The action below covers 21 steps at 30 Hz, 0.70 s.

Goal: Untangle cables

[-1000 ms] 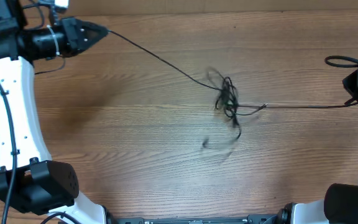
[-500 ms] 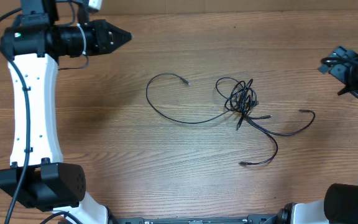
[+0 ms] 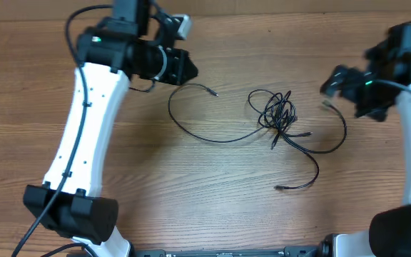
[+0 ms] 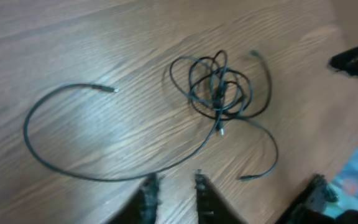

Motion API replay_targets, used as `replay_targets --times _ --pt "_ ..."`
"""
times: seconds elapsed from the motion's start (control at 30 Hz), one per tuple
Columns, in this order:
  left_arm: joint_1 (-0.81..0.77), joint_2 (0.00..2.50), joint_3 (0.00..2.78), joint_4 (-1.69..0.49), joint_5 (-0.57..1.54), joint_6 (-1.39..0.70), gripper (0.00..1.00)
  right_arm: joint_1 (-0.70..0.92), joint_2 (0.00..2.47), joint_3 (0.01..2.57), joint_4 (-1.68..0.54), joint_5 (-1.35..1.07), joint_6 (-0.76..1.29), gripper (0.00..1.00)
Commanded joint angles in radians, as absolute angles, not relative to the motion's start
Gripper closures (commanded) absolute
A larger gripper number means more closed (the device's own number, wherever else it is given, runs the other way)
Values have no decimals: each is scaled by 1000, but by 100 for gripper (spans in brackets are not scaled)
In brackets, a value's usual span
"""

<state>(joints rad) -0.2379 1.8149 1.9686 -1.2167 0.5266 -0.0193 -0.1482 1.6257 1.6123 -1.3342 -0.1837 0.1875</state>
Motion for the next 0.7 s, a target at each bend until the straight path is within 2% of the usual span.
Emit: replay_targets --times 0.0,0.23,0.43,0.5,0.67 --pt "-270 1795 1972 -1219 374 0 72 -90 1620 1441 -1233 -197 155 0" --pt "-269 1795 1972 -1232 374 -15 68 -25 1620 1215 -998 -277 155 3" --pt "-269 1795 1972 -1243 374 -15 68 19 1632 1176 -911 -342 155 8" --pt "-269 1795 1972 -1252 374 -15 69 40 1640 1176 -890 -342 155 13" --pt "-269 1795 1972 -1263 374 -15 69 62 1650 1175 -861 -331 155 35"
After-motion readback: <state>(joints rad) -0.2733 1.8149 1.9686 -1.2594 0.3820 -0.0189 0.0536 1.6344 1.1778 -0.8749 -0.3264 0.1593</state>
